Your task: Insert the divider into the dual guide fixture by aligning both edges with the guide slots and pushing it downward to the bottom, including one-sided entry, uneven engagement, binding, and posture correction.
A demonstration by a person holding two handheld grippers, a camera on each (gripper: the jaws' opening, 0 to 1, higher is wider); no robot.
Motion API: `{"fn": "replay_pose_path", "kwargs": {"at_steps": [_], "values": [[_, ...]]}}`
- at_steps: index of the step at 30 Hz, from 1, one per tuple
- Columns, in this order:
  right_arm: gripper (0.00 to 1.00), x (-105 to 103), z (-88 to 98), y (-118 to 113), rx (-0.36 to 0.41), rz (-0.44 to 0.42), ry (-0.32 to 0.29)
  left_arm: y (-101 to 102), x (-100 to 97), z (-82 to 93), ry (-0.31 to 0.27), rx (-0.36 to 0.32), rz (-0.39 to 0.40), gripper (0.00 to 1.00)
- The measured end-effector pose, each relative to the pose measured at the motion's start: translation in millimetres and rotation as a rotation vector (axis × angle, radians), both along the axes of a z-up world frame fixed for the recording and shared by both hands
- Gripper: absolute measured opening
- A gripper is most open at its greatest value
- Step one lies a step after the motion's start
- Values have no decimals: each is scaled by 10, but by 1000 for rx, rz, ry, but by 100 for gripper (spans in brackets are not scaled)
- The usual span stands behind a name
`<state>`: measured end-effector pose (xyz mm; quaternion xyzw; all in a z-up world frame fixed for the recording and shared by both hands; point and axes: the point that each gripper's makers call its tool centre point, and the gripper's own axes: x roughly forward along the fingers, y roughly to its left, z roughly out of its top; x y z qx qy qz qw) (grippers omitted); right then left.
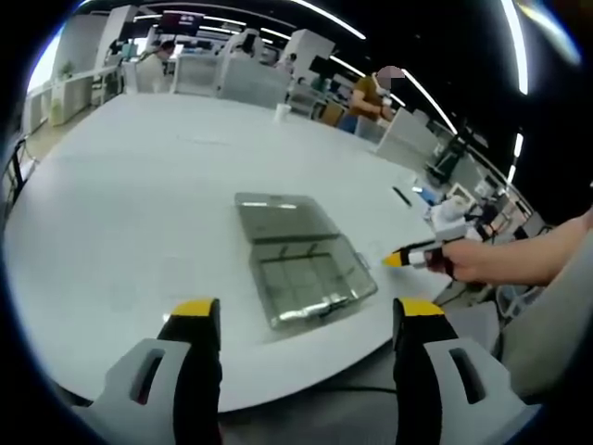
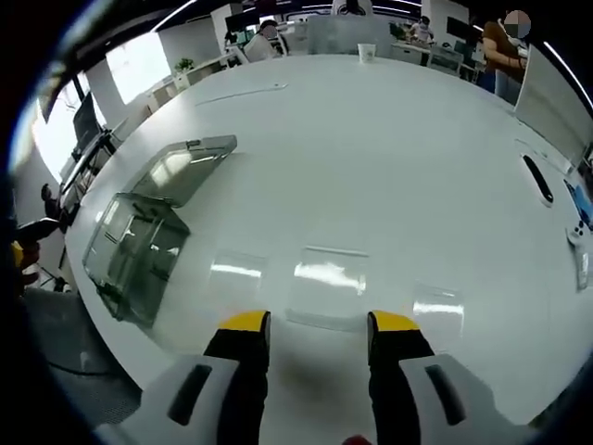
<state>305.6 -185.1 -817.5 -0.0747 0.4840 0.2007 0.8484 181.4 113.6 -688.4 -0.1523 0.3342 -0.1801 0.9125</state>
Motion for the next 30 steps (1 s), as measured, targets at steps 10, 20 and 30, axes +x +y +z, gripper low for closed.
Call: {"fn": "replay_pose_path", "kwargs": {"at_steps": [10,20,30], "values": [[37,29,-9,-5,-45,-17,3,18,-5,-24,3,-8,6,73],[37,27,-18,-5,-82,-21,1,28,-4,-25,3,-9,8,73],[37,25,-14,-7,-79,-30,-4,23,-13,-29,4,-8,4,73]]}}
